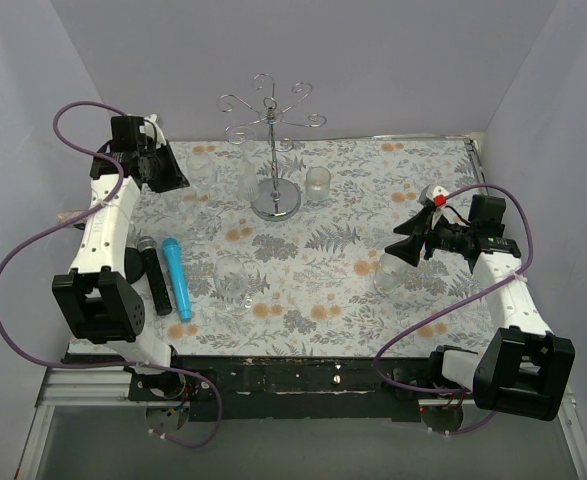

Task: Place the wine glass upside down on the wine glass rack
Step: Pick up the wine glass at the center of the board, then turn the wine glass upside down at the wine rack.

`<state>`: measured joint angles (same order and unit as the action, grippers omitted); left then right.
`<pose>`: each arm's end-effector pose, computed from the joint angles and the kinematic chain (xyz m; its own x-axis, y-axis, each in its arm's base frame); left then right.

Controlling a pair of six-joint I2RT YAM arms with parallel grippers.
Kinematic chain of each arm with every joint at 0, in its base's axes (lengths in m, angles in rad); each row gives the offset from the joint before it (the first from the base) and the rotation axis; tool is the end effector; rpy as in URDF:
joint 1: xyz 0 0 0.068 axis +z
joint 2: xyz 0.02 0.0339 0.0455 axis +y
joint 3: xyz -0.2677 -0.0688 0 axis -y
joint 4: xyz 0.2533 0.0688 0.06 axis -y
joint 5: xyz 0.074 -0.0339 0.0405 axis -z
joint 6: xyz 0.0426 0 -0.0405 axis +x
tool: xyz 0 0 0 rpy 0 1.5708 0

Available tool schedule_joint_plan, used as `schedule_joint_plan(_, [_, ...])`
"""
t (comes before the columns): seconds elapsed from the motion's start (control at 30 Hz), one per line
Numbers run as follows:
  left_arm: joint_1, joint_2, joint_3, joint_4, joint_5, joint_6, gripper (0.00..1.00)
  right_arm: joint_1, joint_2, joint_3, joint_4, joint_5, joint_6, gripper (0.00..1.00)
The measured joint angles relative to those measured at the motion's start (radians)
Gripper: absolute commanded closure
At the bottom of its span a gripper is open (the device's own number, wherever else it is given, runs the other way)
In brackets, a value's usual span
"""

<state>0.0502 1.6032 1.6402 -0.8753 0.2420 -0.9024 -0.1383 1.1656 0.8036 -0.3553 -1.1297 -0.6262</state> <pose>0.3568 0.0077 0.3646 -0.5476 -0.7904 -0.2746 -0.5138 0.5766 -0.6353 0.2451 0.0048 0.2653 -0.1665 -0.2295 -0.9590 -0.8808 0.4719 0.0400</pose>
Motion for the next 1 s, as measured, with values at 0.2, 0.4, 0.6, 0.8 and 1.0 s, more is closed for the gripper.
schedule_joint_plan(0.2, [-0.002,-0.045,-0.069,0.017,0.105,-0.035,1.0,0.0,0.0,-0.001,0.001,0.0,0.002,0.29])
schedule_joint_plan(0.4, [-0.021,-0.095,-0.095,0.051,0.196,-0.083,1.0,0.0,0.0,-0.002,0.015,0.0,0.003,0.29])
schedule_joint_plan(0.6, [-0.104,-0.122,-0.109,0.107,0.246,-0.135,1.0,0.0,0.0,-0.008,0.02,0.0,0.003,0.29])
schedule_joint_plan(0.8, [-0.2,-0.124,-0.124,0.127,0.272,-0.185,1.0,0.0,-0.002,-0.015,0.021,0.0,0.006,0.29])
schedule_joint_plan(1.0, [-0.26,-0.153,-0.158,0.175,0.285,-0.243,1.0,0.0,-0.002,-0.015,0.021,-0.011,0.021,0.29])
